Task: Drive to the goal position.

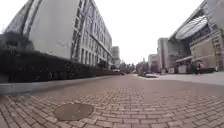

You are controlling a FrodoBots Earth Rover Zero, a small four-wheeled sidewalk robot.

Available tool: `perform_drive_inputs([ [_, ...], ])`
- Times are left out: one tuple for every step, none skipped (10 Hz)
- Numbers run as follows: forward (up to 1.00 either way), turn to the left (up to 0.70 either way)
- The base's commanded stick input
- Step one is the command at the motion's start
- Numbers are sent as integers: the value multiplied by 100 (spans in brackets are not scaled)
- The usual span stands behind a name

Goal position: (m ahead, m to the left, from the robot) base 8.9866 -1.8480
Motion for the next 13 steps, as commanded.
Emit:
perform_drive_inputs([
  [56, 0],
  [45, 0],
  [45, 0],
  [45, 0],
  [45, 0],
  [45, 0],
  [45, 0],
  [45, 0],
  [45, 0],
  [45, 0],
  [45, 0],
  [45, 0],
  [45, 0],
])
